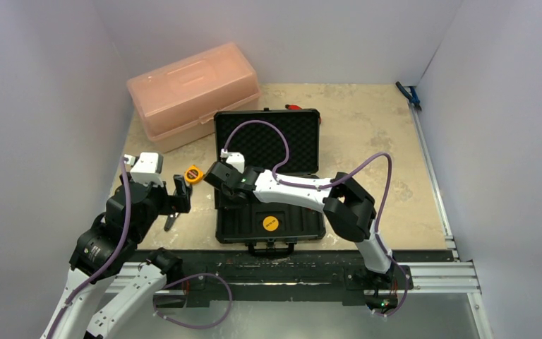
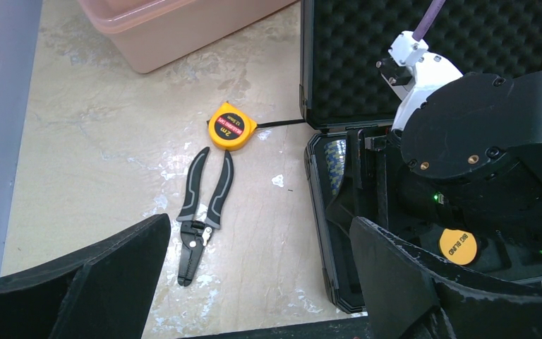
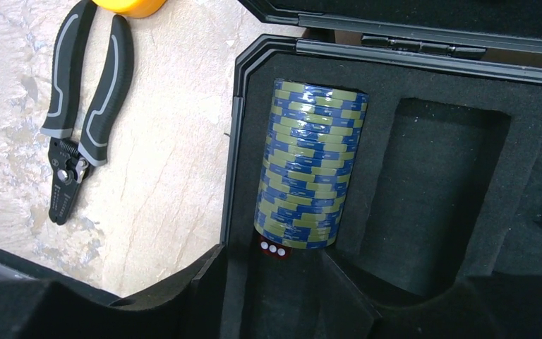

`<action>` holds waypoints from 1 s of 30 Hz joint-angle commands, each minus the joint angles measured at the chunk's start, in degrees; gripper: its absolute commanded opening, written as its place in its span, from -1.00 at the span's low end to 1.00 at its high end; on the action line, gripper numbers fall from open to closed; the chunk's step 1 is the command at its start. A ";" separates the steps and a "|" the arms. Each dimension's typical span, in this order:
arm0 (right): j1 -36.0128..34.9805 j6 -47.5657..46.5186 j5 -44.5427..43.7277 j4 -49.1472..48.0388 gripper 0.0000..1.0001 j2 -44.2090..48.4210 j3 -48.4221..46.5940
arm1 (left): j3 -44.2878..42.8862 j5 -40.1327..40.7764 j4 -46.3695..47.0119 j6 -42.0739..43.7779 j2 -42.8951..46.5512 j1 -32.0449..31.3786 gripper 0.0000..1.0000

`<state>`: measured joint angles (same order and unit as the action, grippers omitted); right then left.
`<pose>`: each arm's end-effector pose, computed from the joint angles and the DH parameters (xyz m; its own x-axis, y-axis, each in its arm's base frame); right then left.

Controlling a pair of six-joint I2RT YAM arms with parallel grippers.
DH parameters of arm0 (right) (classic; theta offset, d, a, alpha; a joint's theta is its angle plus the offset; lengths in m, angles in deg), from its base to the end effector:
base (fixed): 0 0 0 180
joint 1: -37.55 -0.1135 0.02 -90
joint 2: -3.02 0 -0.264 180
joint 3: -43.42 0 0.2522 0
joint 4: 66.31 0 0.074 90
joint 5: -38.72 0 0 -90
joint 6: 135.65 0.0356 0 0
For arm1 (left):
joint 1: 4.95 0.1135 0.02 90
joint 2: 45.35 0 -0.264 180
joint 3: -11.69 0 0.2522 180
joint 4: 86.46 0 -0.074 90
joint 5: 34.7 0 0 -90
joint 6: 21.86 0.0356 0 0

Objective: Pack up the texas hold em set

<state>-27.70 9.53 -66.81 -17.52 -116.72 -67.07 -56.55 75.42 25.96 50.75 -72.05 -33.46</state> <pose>0.2001 0.4112 0.2103 -0.8724 -0.0031 -0.4887 -0.1741 0.9363 0.3048 0.0669 -0.0224 0.3522 -0.4209 -0.0907 -0.9026 0.0532 0.9908 -0.1244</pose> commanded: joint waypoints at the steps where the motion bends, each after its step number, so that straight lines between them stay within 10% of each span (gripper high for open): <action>1: -0.11 -0.97 -1.16 1.24 0.07 1.19 -1.47 | 0.26 -0.34 1.52 -0.10 0.35 0.48 1.00; 30: -0.69 -1.51 -10.86 5.80 -0.02 26.17 19.17 | 0.34 -1.31 1.70 0.05 -1.05 0.74 1.00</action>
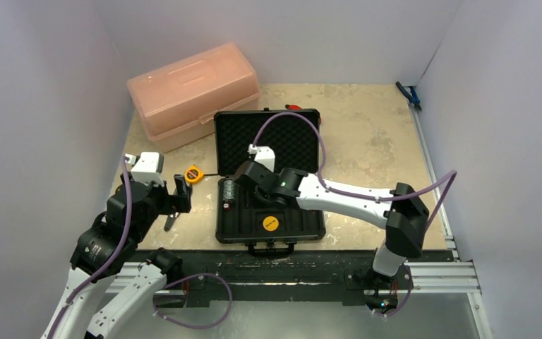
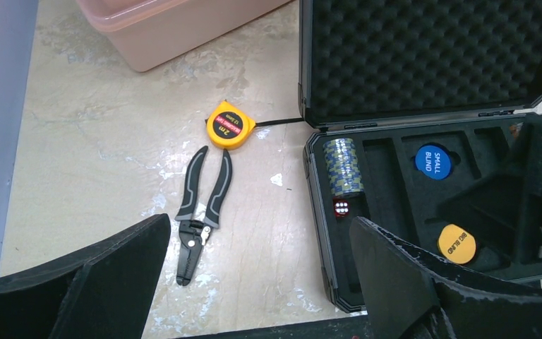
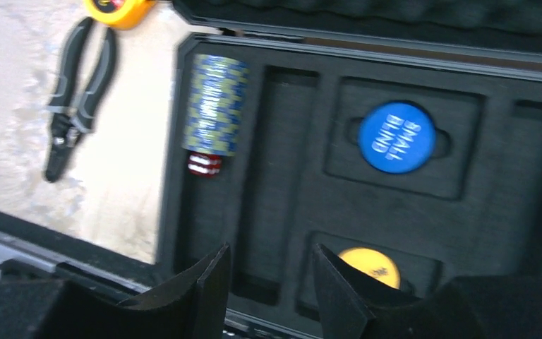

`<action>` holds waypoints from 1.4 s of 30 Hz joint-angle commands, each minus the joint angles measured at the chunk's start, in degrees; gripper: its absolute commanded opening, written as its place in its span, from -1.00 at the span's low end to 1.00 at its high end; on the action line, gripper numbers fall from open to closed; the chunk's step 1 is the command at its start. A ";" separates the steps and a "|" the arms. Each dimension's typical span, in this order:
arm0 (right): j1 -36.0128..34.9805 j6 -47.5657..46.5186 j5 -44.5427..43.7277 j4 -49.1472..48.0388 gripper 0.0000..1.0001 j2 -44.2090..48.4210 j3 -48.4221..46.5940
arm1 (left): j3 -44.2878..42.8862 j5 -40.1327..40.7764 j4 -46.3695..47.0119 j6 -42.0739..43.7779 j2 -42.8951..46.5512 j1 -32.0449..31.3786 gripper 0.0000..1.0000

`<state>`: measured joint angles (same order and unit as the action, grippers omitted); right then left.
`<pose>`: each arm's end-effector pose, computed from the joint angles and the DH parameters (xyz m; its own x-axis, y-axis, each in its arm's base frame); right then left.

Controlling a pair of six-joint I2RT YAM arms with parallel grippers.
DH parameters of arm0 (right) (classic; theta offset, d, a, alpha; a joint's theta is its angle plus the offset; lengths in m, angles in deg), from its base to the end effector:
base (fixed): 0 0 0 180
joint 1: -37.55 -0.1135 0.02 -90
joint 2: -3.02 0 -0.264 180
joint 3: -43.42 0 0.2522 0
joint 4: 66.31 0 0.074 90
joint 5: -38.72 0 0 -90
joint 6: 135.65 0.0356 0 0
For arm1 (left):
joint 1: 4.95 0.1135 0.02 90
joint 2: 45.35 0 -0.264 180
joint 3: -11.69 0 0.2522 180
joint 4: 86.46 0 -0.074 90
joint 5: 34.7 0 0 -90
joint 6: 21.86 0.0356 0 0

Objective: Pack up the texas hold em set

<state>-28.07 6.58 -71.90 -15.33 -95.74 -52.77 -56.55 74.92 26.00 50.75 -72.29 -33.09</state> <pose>0.1666 0.3372 0.2768 -0.8090 0.0073 -0.5878 -0.2068 0.9325 0.2961 0.0679 -0.0227 0.3520 -0.4255 -0.0917 -0.9003 0.0540 0.9905 -0.1264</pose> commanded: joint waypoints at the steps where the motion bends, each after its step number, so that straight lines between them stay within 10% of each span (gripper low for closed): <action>1: -0.30 1.80 -6.69 4.03 -0.03 6.36 6.37 | 0.34 -0.87 1.71 0.06 -0.88 0.40 1.00; 21: 26.01 -15.11 0.78 -3.07 0.06 22.57 15.68 | -0.18 -13.57 2.62 -2.67 -10.39 0.37 0.93; 42: 44.17 -27.22 13.57 -3.64 -0.04 -1.99 -12.06 | -0.20 -10.78 4.67 2.04 -12.29 0.47 0.86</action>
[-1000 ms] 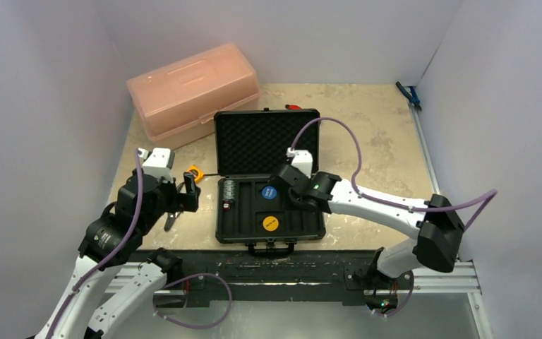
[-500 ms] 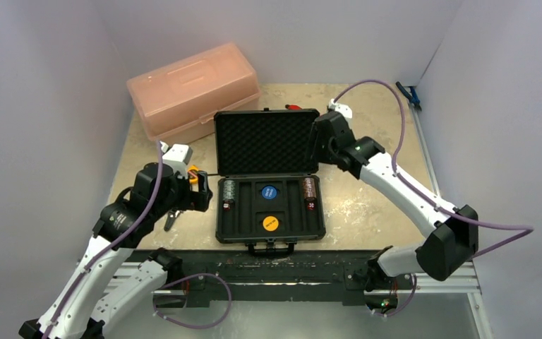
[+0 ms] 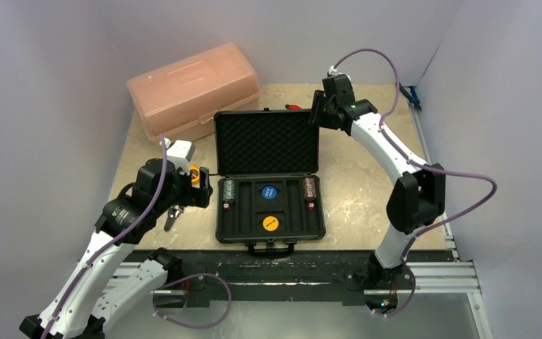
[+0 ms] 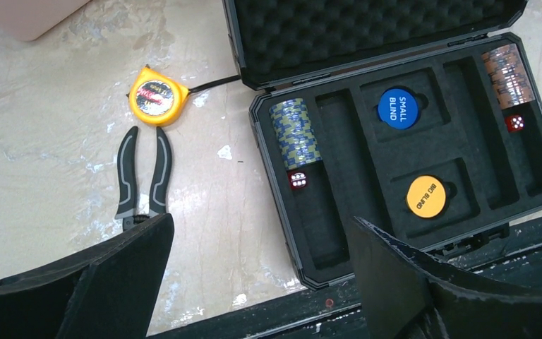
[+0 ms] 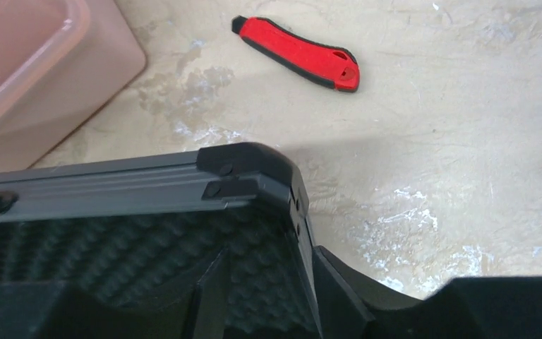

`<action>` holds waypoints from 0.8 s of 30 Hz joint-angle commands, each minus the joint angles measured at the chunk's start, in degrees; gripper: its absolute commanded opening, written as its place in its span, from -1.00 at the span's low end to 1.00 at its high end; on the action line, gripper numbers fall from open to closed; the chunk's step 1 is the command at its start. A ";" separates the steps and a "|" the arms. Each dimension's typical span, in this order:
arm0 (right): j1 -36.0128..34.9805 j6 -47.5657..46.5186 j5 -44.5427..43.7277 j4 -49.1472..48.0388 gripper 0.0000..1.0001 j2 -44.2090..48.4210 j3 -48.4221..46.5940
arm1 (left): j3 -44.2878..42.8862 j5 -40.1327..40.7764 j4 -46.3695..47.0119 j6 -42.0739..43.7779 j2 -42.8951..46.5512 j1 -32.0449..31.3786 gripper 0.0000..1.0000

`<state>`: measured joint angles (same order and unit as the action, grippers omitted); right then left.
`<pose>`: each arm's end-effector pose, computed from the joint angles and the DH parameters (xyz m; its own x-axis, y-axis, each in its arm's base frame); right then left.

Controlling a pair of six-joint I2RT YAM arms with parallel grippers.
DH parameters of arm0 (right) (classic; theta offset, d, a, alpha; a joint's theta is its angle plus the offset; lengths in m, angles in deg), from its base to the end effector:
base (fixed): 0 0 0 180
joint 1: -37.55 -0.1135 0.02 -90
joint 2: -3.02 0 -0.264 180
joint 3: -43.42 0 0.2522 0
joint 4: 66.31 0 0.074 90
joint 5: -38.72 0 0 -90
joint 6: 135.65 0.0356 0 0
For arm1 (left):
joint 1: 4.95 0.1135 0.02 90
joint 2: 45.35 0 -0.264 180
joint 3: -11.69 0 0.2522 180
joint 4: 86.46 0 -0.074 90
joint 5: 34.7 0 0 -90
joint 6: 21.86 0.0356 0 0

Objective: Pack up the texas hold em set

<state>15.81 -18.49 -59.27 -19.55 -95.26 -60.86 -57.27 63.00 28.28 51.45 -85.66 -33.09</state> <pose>0.3656 0.1404 0.3298 -0.6624 0.2225 -0.7154 0.0375 0.9635 0.2650 0.1149 -0.0560 0.3400 -0.6107 0.0039 -0.7918 0.2058 0.9664 -0.1540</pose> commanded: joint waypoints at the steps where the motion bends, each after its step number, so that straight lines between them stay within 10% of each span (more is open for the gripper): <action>1: 0.32 -2.00 0.14 0.77 -0.12 -3.35 -4.53 | 0.60 1.24 2.43 1.42 1.11 0.46 0.86; 11: 0.42 -1.31 -6.71 1.67 -1.00 -6.47 -6.60 | 0.58 1.96 1.85 1.23 0.51 0.46 0.86; 24: 7.57 8.26 -17.26 5.81 -1.00 -3.32 -4.79 | 2.51 -5.96 2.26 -7.08 -1.54 0.37 0.80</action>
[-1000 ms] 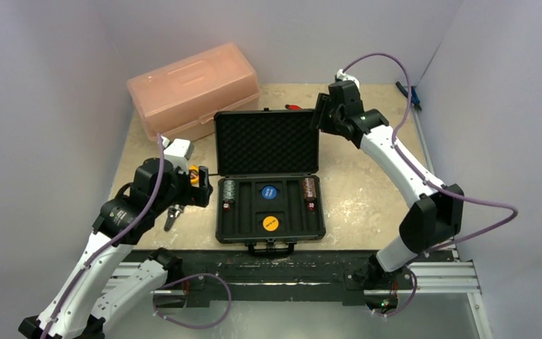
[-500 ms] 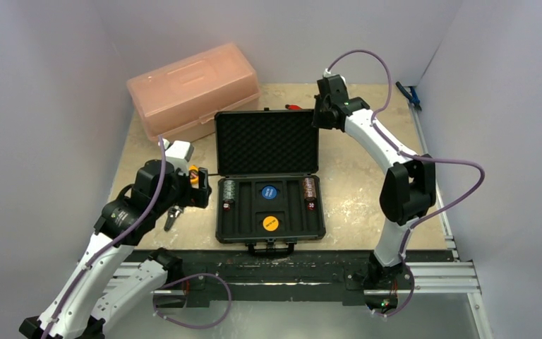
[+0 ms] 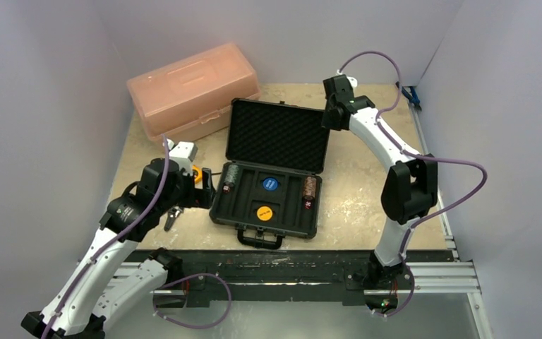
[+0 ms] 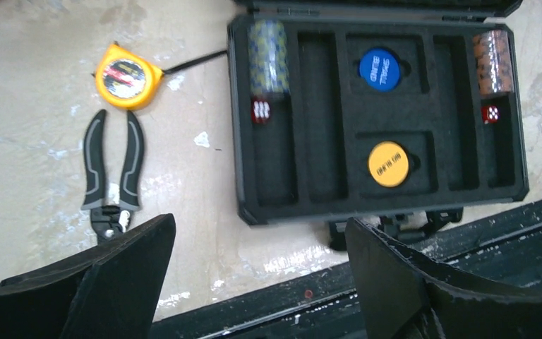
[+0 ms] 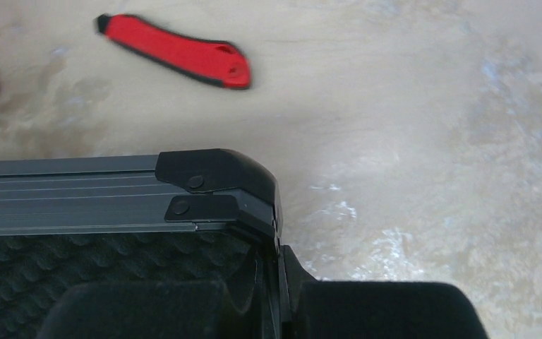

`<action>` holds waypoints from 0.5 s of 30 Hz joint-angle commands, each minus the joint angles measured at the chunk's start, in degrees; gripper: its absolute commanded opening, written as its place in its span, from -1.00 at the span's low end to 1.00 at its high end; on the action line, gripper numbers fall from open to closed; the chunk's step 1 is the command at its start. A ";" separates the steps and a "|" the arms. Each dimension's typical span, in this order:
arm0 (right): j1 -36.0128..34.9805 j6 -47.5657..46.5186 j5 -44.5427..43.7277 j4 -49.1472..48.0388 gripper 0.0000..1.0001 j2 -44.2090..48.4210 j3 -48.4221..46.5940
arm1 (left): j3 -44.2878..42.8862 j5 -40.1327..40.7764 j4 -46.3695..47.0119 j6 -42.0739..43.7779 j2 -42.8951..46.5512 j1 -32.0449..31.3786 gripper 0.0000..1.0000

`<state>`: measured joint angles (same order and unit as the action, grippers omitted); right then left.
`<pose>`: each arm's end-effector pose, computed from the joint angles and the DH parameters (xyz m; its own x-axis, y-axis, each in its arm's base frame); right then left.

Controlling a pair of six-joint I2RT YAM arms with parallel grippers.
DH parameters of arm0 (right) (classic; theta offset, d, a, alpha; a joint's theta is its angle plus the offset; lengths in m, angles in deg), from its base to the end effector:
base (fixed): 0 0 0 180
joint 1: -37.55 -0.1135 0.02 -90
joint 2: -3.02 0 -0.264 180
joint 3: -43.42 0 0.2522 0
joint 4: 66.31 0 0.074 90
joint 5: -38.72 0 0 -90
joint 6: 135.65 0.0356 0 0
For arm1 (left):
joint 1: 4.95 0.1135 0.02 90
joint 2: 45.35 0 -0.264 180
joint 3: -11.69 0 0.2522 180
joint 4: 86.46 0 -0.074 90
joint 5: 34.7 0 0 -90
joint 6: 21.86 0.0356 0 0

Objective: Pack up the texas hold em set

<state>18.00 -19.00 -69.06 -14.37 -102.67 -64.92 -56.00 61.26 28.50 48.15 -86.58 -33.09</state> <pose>0.3935 0.1282 0.2975 -0.6972 0.2057 -0.6868 0.2034 0.9754 0.0857 0.1188 -0.0594 0.3316 -0.6527 -0.0365 -0.7568 0.1856 0.9607 -0.2064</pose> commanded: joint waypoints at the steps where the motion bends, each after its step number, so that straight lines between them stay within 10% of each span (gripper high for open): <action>1: 6.35 9.71 -8.18 1.08 -1.00 4.69 -0.36 | 1.54 -4.65 2.29 -4.49 -0.94 0.37 0.79; 15: 11.21 15.53 -14.20 1.88 -1.00 16.58 8.86 | 7.21 -13.20 15.33 -12.03 -7.57 -0.66 0.63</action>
<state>28.64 -7.98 -78.09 -9.48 -92.09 -57.36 -49.51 50.70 36.96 38.79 -92.07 -33.22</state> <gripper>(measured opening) 0.048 0.821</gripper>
